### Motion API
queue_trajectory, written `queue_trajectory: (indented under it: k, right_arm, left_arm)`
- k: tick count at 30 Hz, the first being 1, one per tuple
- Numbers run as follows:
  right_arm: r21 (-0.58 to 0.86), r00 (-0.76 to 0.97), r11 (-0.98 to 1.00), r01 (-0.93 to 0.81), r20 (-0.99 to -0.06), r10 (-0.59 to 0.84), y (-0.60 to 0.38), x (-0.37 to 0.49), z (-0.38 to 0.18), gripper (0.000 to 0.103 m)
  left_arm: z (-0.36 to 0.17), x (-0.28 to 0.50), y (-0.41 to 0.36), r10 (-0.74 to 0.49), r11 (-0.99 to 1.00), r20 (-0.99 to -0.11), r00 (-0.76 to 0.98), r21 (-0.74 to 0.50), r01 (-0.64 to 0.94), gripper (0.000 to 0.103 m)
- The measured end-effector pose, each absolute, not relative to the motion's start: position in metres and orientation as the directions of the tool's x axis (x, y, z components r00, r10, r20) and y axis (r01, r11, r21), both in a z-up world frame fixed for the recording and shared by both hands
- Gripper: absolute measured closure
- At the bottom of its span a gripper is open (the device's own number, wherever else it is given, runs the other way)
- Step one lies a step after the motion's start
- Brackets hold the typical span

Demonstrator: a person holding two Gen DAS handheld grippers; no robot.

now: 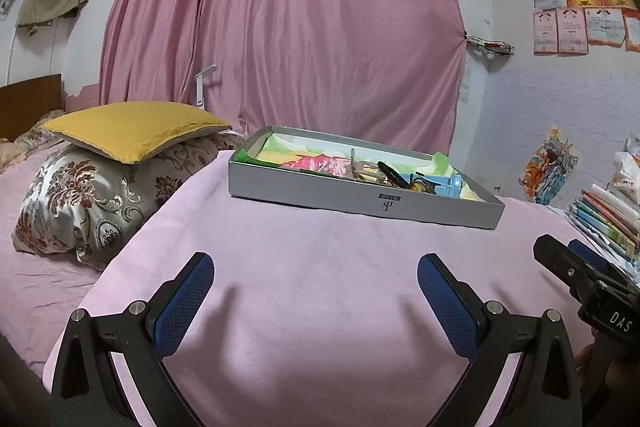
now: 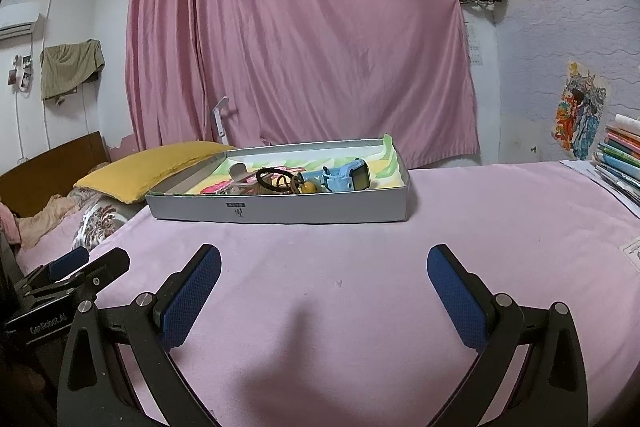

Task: Organize jewelry

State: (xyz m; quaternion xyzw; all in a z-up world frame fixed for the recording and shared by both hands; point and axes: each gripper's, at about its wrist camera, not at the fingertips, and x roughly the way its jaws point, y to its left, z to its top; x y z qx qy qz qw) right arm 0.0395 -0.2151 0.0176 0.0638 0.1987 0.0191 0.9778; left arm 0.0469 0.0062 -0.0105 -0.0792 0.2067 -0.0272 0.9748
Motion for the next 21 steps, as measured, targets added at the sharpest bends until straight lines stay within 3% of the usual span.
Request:
queue_trajectory:
  k: [21]
  right_arm:
    - [0.133, 0.920, 0.991, -0.015, -0.387, 0.066, -0.2159, 0.0388, 0.0174, 0.002]
  left_arm:
    - [-0.0105, 0.0470, 0.0044, -0.086, 0.986, -0.401, 0.912, -0.163, 0.021, 0.001]
